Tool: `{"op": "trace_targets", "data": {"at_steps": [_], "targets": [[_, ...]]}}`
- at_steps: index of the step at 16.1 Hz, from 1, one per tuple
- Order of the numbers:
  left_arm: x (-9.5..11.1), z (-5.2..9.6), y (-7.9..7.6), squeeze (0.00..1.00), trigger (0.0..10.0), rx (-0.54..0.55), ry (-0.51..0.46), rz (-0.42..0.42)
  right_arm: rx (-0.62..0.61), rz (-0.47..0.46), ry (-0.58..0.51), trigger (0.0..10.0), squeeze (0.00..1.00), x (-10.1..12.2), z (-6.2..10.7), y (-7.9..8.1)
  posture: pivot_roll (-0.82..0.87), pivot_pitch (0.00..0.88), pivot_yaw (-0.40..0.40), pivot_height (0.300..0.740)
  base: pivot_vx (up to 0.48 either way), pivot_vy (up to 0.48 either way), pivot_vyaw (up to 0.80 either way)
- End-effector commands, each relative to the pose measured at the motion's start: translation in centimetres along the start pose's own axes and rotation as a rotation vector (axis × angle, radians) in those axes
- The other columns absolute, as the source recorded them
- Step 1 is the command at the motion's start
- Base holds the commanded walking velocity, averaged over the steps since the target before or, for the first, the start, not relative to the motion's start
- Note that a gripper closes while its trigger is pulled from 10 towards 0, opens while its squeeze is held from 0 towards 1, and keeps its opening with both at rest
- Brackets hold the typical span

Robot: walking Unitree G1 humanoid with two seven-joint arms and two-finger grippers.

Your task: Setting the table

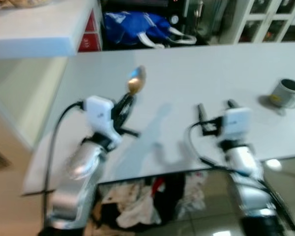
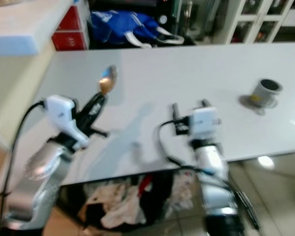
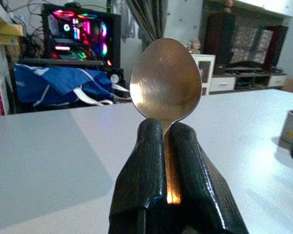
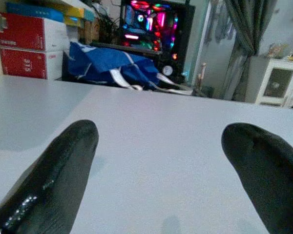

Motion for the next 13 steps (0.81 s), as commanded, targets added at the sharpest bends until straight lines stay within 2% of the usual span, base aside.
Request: {"op": "trace_targets", "data": {"at_steps": [1, 8, 13], "targets": [[0.7, -0.2, -0.3, 0.0, 0.0, -0.002, -0.026, 0.001, -0.014, 0.022, -0.012, 10.0, 0.0, 0.5, -0.1, -0.8, -0.08, 0.0, 0.027, 0.74, 0.0, 0.0, 0.0], [0.7, -0.3, -0.2, 0.0, 0.0, 0.017, -0.027, 0.012, -0.009, 0.026, -0.015, 10.0, 0.0, 0.6, -0.4, -0.9, -0.08, 0.0, 0.027, 0.74, 0.0, 0.0, 0.0], [0.4, -0.6, 1.1, 0.0, 0.0, 0.065, -0.006, 0.01, -0.004, 0.021, -0.015, 10.0, 0.0, 0.5, -0.3, -0.6, -0.08, 0.0, 0.03, 0.74, 0.0, 0.0, 0.0]]}}
Point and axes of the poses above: a point about 5 cm out from each wrist's last joint towards the gripper, its own z axis pointing back from the gripper into the wrist, its own x axis along the axis of the wrist's last joint, y = z × x, the point moved 4 cm from there along -z, pointing out of the wrist towards the gripper, and after that the axes turned 8 degrees about -z, right-handed, at the moved point
